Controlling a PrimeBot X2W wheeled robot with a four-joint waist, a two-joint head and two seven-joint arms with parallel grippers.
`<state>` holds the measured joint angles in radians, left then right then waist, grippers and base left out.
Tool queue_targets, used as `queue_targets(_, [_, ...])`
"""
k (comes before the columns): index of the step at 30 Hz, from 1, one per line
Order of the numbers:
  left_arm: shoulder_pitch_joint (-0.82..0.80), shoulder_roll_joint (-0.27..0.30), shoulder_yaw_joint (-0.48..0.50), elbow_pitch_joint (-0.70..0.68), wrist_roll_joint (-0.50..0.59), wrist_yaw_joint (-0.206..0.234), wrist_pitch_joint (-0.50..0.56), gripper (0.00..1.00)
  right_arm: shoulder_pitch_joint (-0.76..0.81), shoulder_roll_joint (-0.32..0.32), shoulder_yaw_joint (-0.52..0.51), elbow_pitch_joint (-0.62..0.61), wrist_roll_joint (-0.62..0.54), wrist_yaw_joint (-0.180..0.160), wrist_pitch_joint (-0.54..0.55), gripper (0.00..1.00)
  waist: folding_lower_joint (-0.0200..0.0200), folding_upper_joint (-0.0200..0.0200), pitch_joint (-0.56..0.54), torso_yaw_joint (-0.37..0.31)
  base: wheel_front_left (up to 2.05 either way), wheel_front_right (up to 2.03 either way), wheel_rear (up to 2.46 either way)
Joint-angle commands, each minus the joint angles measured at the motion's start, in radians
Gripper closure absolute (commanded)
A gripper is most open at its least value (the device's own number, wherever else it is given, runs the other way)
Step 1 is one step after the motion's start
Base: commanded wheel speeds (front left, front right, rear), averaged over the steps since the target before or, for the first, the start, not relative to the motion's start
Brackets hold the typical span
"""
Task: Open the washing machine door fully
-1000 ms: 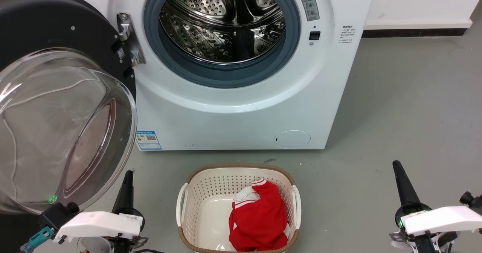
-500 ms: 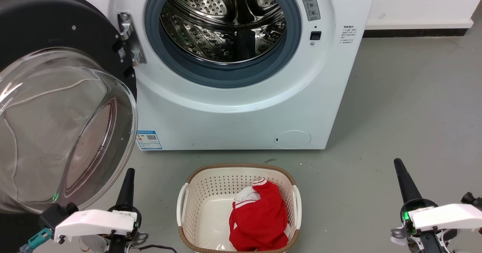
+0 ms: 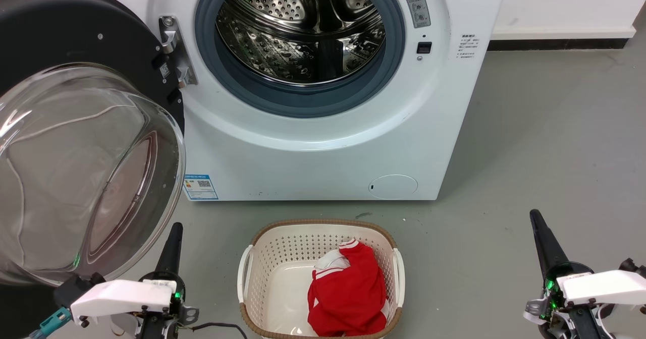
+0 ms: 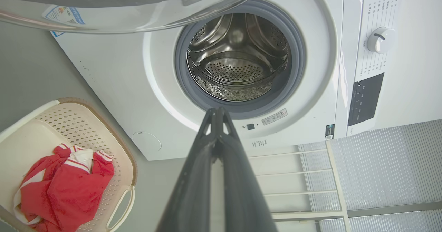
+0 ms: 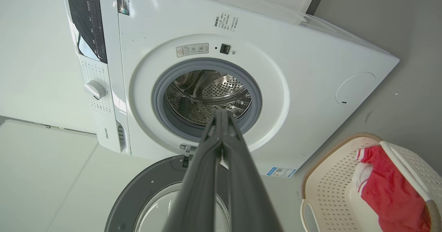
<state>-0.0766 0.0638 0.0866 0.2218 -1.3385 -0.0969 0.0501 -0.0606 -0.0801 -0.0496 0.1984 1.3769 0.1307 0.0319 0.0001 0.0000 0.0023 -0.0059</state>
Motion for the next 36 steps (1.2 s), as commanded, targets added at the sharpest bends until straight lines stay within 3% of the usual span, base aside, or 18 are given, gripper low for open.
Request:
queue_targets(1, [-0.021,0.0,0.005,-0.002,-0.02,-0.007,0.004,1.0,-0.022,-0.003,-0.003,0.002,0.022,0.0,0.004,1.0,-0.0001,0.0,0.0,0.0,0.0,0.0,0.0])
queue_targets(36, [-0.036,-0.015,0.03,0.026,-0.275,-0.037,0.068,1.0,-0.051,0.006,-0.031,0.047,0.266,0.0,0.056,1.0,-0.0001,0.0,0.001,0.006,0.0,0.0,0.0])
